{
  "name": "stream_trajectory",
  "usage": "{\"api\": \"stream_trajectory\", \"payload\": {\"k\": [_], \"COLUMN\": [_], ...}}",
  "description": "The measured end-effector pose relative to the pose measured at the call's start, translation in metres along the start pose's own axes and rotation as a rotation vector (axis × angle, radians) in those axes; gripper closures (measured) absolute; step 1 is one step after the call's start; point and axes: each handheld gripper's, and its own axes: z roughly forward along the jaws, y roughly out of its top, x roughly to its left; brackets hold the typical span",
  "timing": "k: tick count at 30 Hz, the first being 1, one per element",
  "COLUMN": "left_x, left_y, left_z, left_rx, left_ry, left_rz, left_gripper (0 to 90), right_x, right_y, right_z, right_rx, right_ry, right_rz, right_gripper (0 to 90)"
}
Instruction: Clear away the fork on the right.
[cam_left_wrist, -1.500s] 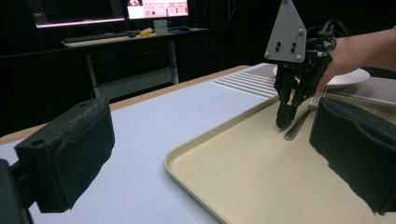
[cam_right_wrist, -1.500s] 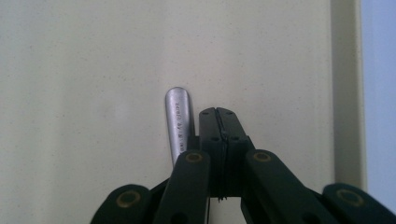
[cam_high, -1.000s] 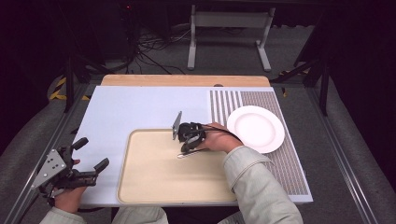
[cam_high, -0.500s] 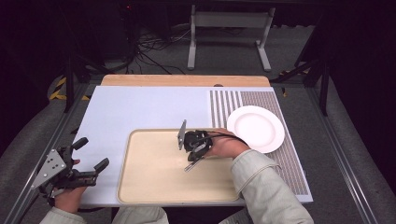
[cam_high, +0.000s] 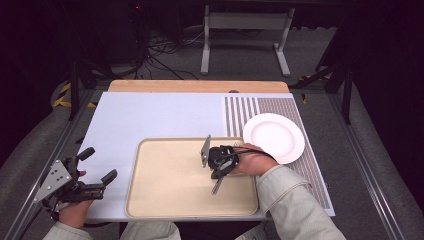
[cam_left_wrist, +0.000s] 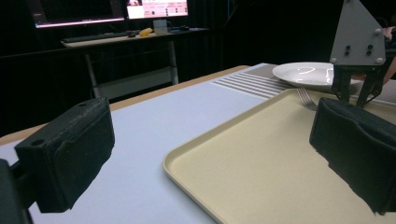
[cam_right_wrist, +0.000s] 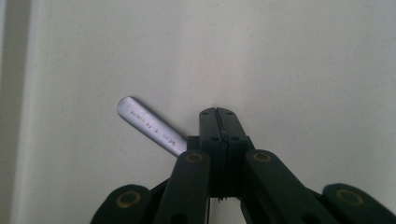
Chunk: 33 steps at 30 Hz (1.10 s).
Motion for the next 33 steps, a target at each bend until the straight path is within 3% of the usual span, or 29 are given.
{"api": "stream_trajectory", "payload": {"k": [14, 33], "left_x": [0.001, 0.001], "left_y": [0.0, 0.0], "left_z": [-0.001, 0.0], "left_rx": [0.002, 0.001], "left_ry": [-0.001, 0.0], "left_rz": [0.001, -0.002], "left_gripper": [0.6, 0.6], "right_x": [0.017, 0.025], "right_y": [-0.022, -0.044], "right_z": [-0.005, -0.009], "right_rx": [-0.009, -0.051], "right_ry": [-0.007, -0.012], "right_rz": [0.018, 0.074], "right_gripper": [90.0, 90.0]}}
